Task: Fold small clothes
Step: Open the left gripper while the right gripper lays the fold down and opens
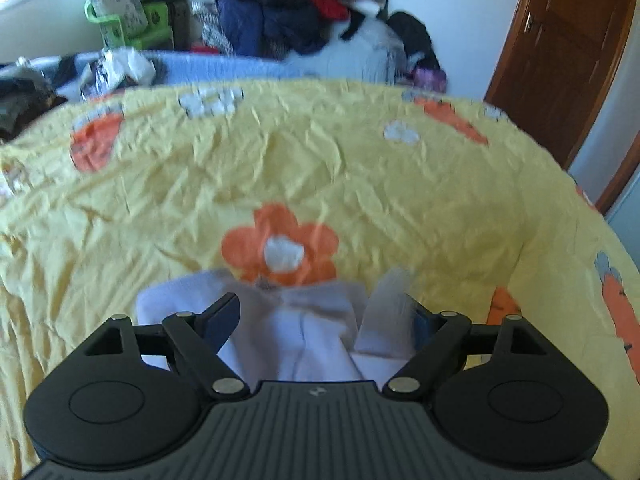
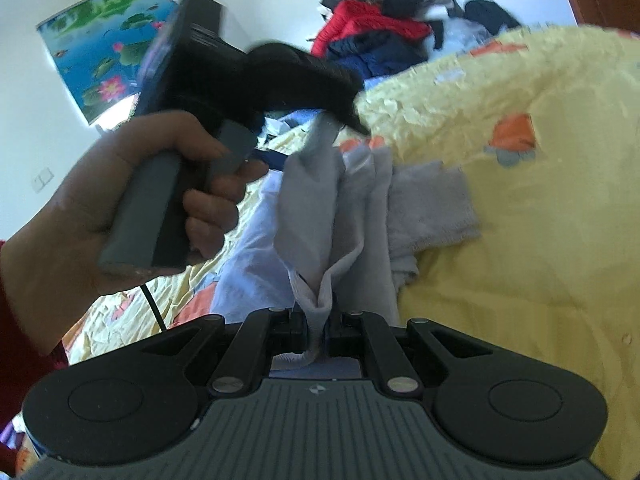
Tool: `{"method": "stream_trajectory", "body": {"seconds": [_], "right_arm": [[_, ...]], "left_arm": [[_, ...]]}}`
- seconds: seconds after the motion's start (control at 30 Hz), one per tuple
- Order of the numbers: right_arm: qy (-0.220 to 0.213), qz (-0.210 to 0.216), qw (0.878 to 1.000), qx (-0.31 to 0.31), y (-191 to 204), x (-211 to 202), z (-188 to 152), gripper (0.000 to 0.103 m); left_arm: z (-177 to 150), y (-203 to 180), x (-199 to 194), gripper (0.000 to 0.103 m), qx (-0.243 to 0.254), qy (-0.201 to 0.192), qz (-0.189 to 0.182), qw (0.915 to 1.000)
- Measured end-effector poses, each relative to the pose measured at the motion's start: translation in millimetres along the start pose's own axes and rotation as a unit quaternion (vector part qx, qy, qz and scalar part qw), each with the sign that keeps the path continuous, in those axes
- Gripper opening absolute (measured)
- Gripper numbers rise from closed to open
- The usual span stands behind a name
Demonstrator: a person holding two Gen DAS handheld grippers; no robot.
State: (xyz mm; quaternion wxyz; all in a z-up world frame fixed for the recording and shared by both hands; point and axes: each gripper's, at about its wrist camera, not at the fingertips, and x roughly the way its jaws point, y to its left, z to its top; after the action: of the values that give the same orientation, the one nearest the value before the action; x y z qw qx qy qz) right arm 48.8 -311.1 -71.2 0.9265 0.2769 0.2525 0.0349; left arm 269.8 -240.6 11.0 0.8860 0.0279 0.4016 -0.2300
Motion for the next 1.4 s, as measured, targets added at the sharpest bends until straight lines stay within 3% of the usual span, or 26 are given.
{"method": "stream_trajectory", "body": {"seconds": [0.27,0.33,0.53,0.77,0.9,0.97,1.07,1.13,1.2,1.3,1.4], "right_arm": [[0.023,0.032,0.995,0.092,-26,8,1,0.011],[0.027,0.038,0.993,0.11,-31,11,2,0.017],[0.03,0.059,0.982,0.176,-49,17,1,0.013],[0.027,0.063,0.983,0.173,-51,25,4,0.013],[0.032,0.068,0.984,0.163,-55,15,7,0.024],[0.028,0.065,0.986,0.151,-55,5,11,0.027],[0.006,0.028,0.993,0.117,-50,-11,20,0.03],[-0.019,-0.015,0.998,0.066,-39,-21,26,0.031],[-0.035,-0.025,0.999,0.014,-25,-22,37,0.031],[-0.032,-0.005,0.998,-0.047,1,-3,65,0.031],[0.006,-0.006,0.993,-0.115,32,44,95,0.032]], "left_arm": [[-5,29,-25,0.084,-0.018,-0.029,0.029,0.999],[-14,41,-32,0.084,-0.03,-0.026,0.026,0.9989],[-52,54,-59,0.084,-0.022,-0.03,0.039,0.9985],[-92,60,-86,0.084,-0.025,-0.042,0.032,0.9983],[-106,61,-98,0.084,-0.012,-0.051,0.035,0.998],[-111,63,-104,0.084,-0.012,-0.056,0.036,0.9977],[-122,67,-109,0.086,-0.012,-0.063,0.043,0.997],[-130,67,-109,0.087,-0.01,-0.057,0.046,0.9973],[-139,66,-106,0.087,-0.009,-0.047,0.037,0.9982],[-148,63,-101,0.087,-0.002,-0.038,0.037,0.9986],[-156,63,-97,0.087,-0.002,-0.034,0.04,0.9986]]}}
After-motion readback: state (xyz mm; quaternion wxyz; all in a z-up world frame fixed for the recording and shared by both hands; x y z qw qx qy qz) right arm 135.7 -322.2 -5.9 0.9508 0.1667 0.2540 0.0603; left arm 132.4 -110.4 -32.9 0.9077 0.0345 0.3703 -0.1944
